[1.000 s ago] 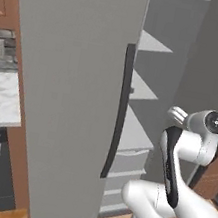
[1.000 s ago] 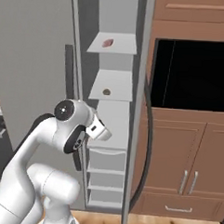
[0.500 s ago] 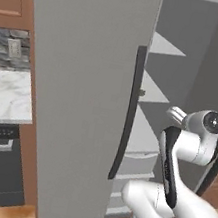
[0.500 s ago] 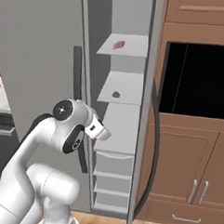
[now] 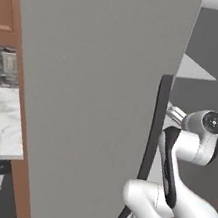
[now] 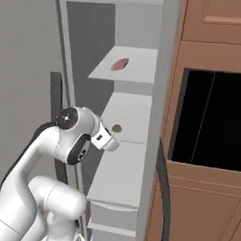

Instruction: Take the garlic, chicken drumstick, and steak from the freezer and place them in the bowl on the counter.

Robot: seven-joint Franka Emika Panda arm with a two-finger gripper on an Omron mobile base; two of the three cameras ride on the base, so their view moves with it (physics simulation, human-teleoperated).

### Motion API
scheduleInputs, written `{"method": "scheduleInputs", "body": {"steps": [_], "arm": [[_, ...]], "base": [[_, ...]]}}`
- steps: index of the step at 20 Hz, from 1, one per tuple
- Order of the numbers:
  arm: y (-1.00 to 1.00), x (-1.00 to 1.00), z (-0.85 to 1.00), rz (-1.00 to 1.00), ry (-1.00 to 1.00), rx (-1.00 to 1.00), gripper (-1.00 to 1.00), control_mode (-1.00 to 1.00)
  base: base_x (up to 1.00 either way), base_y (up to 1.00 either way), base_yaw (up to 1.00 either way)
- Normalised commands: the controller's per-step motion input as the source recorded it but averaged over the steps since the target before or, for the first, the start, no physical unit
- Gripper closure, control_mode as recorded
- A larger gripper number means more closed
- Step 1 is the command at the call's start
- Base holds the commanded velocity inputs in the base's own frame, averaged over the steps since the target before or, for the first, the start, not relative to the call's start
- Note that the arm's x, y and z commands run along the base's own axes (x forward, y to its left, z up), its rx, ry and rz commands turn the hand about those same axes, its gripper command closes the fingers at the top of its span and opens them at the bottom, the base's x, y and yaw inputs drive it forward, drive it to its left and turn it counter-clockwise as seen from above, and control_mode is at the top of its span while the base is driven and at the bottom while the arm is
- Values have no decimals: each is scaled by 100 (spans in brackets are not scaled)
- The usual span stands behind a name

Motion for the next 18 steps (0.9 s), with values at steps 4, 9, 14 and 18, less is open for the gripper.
{"method": "scheduleInputs", "body": {"steps": [4, 9, 14, 18], "arm": [[0, 0, 0, 0, 0, 0, -100, 100], [0, 0, 0, 0, 0, 0, -100, 100], [0, 0, 0, 0, 0, 0, -100, 100], [-8, 1, 2, 5, 0, 2, -100, -100]], "base": [[19, -85, 15], [-27, -66, 14], [0, 0, 2], [0, -2, 13]]}}
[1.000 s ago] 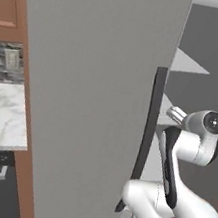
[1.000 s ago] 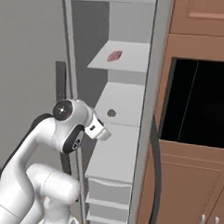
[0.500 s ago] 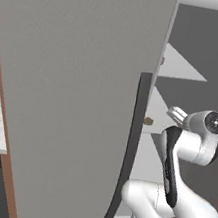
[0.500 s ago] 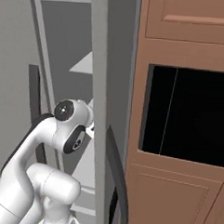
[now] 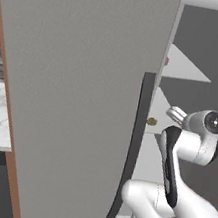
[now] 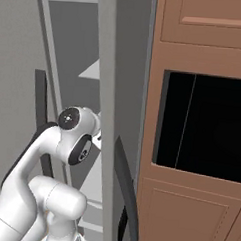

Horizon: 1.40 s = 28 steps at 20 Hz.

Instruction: Take the garlic, chicken drumstick, and steak from the freezer and place them in the bowl on the counter.

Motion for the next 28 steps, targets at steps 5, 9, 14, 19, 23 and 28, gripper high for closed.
{"method": "scheduleInputs", "body": {"steps": [5, 9, 14, 19, 23, 28], "arm": [[-41, 31, 5, 32, 6, 4, -100, -100], [5, 85, 0, 27, 24, 0, -100, -100], [33, 61, -12, 15, 16, -1, -100, -100], [17, 13, -3, 8, 4, 0, -100, -100], [0, 42, -55, 5, 9, 0, -100, -100], [0, 42, -32, 1, 0, 0, -100, -100]], "base": [[0, 0, 0], [0, 0, 0], [0, 0, 0], [0, 0, 0], [0, 0, 0], [0, 0, 0]]}}
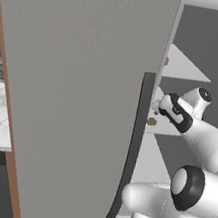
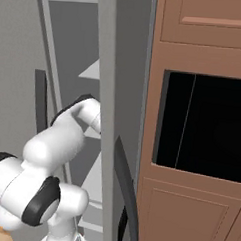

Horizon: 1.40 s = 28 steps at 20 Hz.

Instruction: Take the garlic, chicken drumstick, and steak from the freezer and place them in the bowl on the counter.

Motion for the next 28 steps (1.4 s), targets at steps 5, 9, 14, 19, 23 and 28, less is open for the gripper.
{"method": "scheduleInputs", "body": {"steps": [5, 9, 14, 19, 23, 28], "arm": [[5, 43, -6, 0, 1, 0, -100, -100], [23, -6, -11, 0, 8, -5, -100, -100], [24, -3, -8, 0, 6, -5, -100, -100], [13, 2, -6, 0, 0, -1, -100, -100], [1, 0, -23, 0, 5, 0, -100, -100], [0, -1, -21, 0, 9, 0, -100, -100]], "base": [[0, 0, 0], [0, 0, 0], [0, 0, 0], [0, 0, 0], [0, 0, 0], [0, 0, 0]]}}
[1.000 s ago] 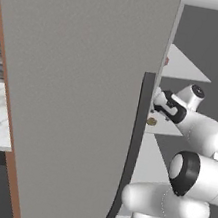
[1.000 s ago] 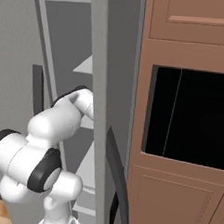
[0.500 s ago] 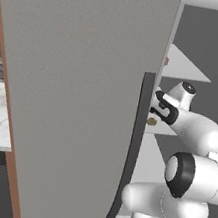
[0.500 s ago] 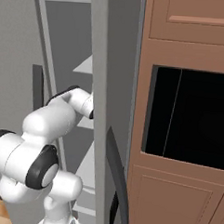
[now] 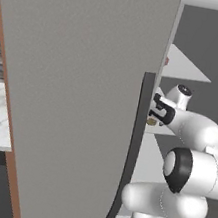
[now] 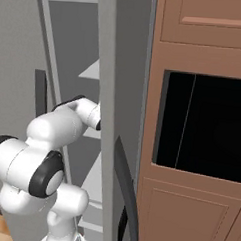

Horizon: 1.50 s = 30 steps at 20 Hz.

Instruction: Take the garlic, chicken drumstick, and steak from the freezer and place them in the bowl on the counter.

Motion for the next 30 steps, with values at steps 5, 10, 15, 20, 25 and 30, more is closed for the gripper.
{"method": "scheduleInputs", "body": {"steps": [5, 10, 15, 20, 25, 30], "arm": [[0, 6, -3, 0, 0, 0, -100, -100], [0, 0, -14, 0, 0, 0, -100, -100], [0, 0, -15, 0, 0, -3, -100, -100], [0, 4, -18, 0, 0, -6, 100, -100], [0, 16, -7, 0, 0, -3, 100, -100], [0, -5, -2, 0, -1, 0, 100, -100]], "base": [[0, 0, 0], [0, 0, 0], [0, 0, 0], [0, 0, 0], [0, 0, 0], [0, 0, 0]]}}
